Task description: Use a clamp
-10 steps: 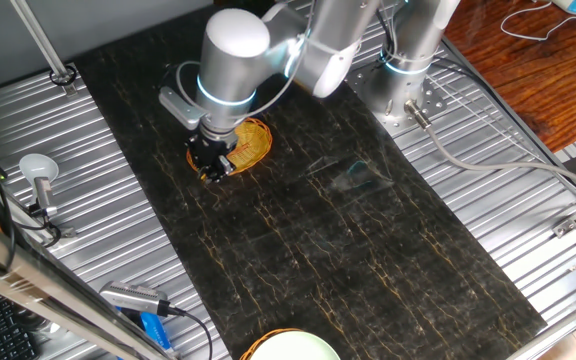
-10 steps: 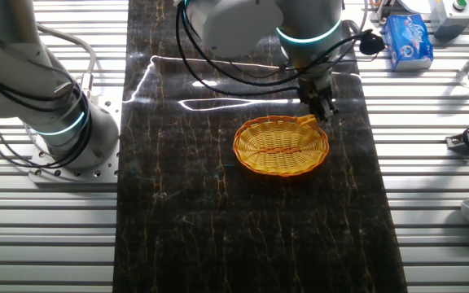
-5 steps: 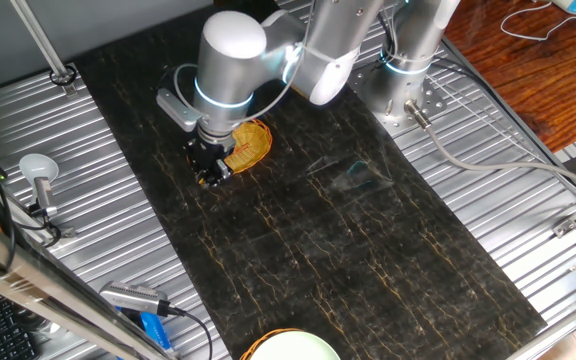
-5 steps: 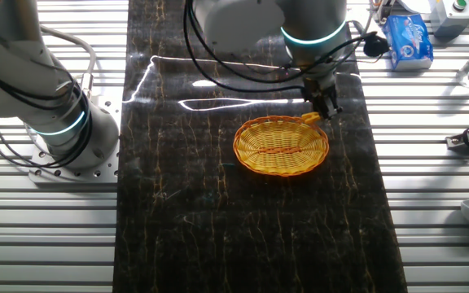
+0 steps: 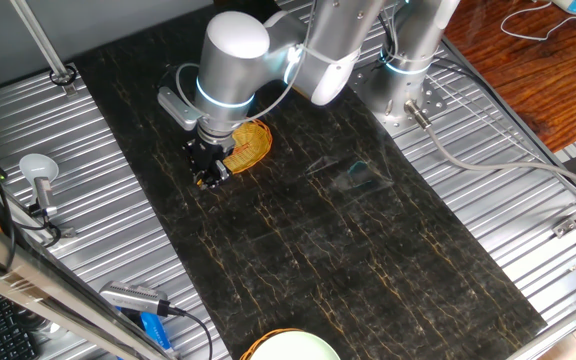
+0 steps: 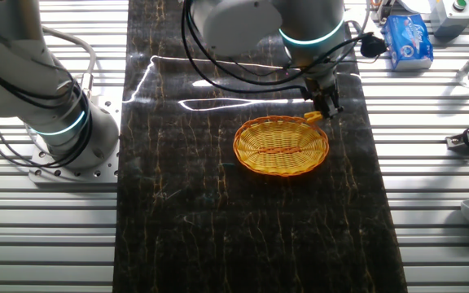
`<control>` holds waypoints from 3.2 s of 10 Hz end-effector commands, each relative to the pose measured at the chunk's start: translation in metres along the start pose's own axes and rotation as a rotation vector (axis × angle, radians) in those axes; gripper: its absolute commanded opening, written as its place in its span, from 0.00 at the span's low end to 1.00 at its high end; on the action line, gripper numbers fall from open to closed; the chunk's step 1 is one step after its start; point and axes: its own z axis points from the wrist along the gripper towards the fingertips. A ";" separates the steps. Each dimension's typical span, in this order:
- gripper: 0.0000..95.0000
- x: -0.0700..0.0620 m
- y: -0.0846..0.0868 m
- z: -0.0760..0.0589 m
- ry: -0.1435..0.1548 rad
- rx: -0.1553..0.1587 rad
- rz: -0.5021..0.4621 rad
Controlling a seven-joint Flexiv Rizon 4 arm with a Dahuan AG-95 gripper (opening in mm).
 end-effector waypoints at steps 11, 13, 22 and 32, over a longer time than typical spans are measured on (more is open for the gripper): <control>0.00 0.010 -0.002 0.004 -0.040 0.035 0.004; 0.00 0.010 -0.002 0.003 -0.054 0.046 -0.002; 0.00 0.005 -0.007 -0.005 -0.066 0.078 -0.022; 0.00 -0.003 -0.007 -0.007 -0.167 0.115 0.016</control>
